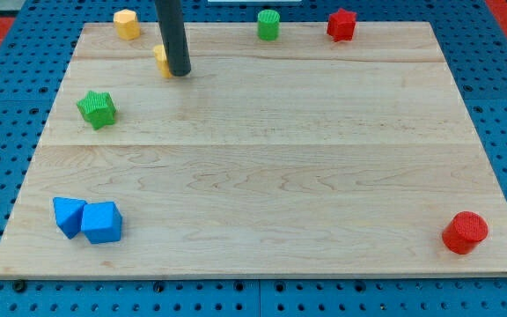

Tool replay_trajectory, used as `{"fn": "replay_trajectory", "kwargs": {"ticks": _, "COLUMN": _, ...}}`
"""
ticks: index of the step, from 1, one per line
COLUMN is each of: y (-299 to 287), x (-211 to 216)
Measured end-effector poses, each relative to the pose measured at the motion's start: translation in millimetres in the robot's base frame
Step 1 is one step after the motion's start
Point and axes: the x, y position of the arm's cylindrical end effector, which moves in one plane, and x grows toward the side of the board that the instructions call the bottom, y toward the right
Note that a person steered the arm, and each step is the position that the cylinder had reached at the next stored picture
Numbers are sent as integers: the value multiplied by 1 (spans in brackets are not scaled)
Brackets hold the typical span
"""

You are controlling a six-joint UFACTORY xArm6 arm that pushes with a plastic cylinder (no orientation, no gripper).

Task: Move the yellow hexagon to the top left

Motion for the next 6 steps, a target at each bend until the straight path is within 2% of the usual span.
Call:
{"fn": "replay_trajectory", "kwargs": {"ticks": 3, "y": -16, "x": -91}}
{"fn": "replay_trajectory", "kwargs": {"ticks": 5, "y": -24, "x": -101}}
{"fn": "replay_trajectory", "kwargs": {"ticks": 6, "y": -52, "x": -98}}
